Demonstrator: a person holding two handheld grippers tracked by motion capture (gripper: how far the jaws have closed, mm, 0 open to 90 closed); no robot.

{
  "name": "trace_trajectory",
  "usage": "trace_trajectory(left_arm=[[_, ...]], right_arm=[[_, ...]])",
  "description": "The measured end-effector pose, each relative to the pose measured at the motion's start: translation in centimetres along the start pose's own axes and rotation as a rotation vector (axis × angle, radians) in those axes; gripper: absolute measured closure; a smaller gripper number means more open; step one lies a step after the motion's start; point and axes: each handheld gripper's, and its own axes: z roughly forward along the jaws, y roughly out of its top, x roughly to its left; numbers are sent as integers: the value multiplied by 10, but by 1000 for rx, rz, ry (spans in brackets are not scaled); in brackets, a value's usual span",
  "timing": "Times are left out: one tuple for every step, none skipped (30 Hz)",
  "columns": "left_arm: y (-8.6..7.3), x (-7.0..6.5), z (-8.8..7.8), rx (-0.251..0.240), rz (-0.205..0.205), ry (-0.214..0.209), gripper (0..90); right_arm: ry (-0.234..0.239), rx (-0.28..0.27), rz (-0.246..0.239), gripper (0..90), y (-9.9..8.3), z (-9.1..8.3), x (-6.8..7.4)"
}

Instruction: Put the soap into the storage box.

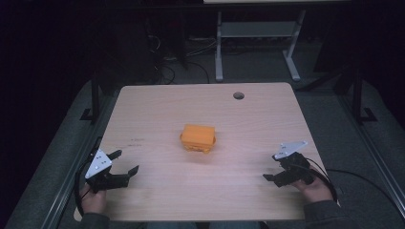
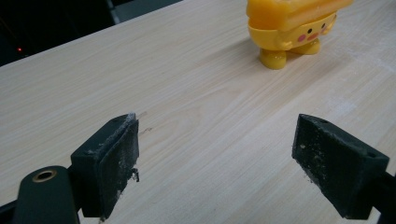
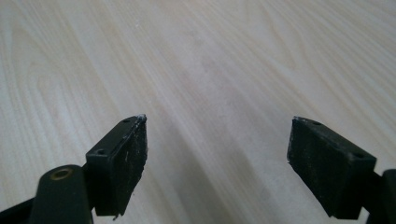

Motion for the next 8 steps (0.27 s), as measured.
trace_trajectory(left_arm=[[0,1,0,-3,-11,3,139],[-1,1,0,-5,-16,4,139],[-1,1,-1,-7,-20,5,139],[-1,2,-1,-7,-23,6,139],[-1,2,-1,-6,-24,8,139],[-1,2,-1,-6,-24,8,139],[-1,1,0,-8,-25,6,139],[-1,1,0,-8,-25,6,139]], right_arm=[[-9,0,0,193,-4,0,2],[-15,-4,4,190,-6,0,4],[-15,-17,10,189,-10,-1,6],[-19,-29,17,189,-13,-1,9],[-32,-42,21,189,-18,-2,12],[-32,-42,21,189,-18,-2,12],[-51,-58,26,181,-25,-3,19],[-51,-58,26,181,-25,-3,19]])
